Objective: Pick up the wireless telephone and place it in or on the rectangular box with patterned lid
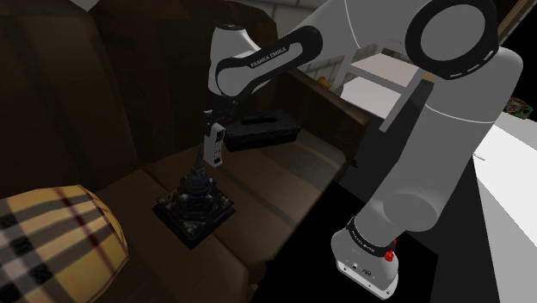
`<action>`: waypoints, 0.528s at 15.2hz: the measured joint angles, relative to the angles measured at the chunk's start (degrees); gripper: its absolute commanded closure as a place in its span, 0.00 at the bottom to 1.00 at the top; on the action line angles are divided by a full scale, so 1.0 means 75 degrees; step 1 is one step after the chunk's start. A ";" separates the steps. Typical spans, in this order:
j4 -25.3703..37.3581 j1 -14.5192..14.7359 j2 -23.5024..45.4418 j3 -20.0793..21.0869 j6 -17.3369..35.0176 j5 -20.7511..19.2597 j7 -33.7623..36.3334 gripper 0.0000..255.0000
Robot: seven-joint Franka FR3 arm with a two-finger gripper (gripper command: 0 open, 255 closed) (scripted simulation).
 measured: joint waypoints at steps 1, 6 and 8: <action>0.0004 0.0001 0.0006 0.0000 0.0003 -0.0002 0.0001 0.00; 0.0007 0.0002 0.0009 0.0001 0.0005 -0.0002 0.0003 1.00; 0.0007 0.0003 0.0010 0.0002 0.0005 -0.0001 0.0002 1.00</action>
